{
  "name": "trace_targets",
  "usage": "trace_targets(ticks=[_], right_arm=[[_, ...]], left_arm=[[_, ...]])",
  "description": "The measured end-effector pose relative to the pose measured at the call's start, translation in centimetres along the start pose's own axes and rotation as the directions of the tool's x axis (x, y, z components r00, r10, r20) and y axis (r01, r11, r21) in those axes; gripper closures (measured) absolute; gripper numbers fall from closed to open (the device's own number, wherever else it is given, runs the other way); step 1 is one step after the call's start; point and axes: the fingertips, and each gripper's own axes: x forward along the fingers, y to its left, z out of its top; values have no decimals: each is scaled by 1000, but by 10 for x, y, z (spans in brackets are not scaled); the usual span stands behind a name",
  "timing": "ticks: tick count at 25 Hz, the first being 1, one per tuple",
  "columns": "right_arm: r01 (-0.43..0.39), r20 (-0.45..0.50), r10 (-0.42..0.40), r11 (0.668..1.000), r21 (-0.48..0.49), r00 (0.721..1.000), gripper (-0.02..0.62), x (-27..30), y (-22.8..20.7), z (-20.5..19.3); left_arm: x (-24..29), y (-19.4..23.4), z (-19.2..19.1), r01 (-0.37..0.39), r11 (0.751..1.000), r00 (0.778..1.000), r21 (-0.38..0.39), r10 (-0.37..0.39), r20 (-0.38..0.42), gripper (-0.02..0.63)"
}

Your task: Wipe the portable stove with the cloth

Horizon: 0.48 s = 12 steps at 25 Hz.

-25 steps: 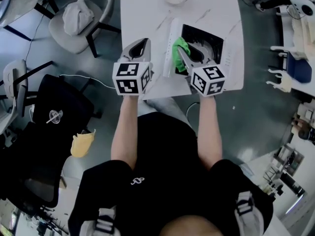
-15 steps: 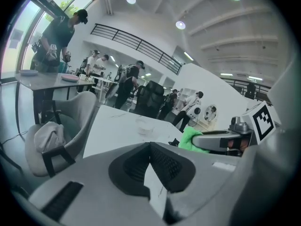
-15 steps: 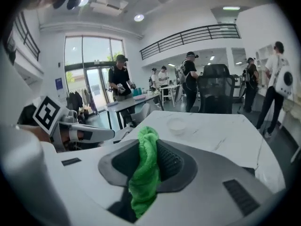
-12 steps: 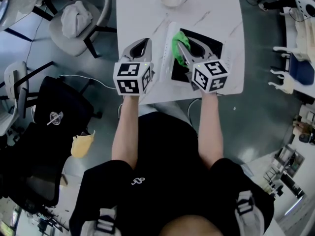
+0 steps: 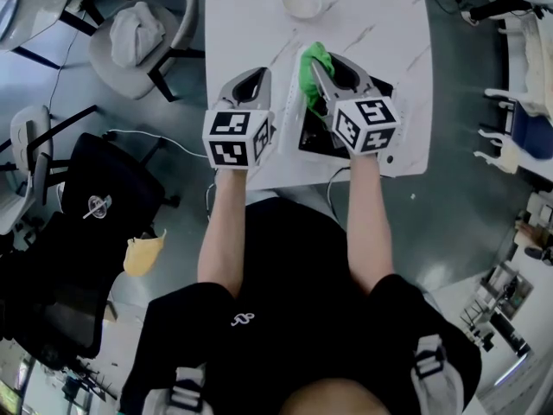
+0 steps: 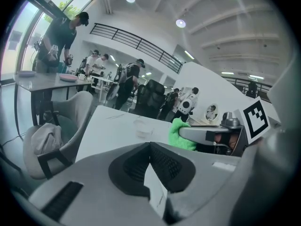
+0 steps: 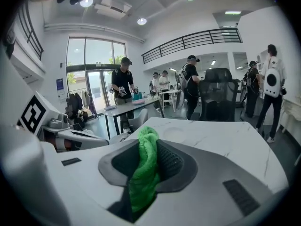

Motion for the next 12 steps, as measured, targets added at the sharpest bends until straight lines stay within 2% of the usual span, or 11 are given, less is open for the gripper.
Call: trace_targets(ticks=[3,8,12], right_arm=[[27,43,-27,1000,-10,999,511,-1,-9,11],[25,178,-40,996,83,983,511,-17,-24,40],[51,192,-64,996,67,979,511,-33,-43,49]], left_arm=[[6,-2,1,2,1000,1000,3,-2,-3,607],[17,-11,2,15,1000,1000,11,-15,-11,607],[28,-24,2,36,999,999,21,-35,-22,607]])
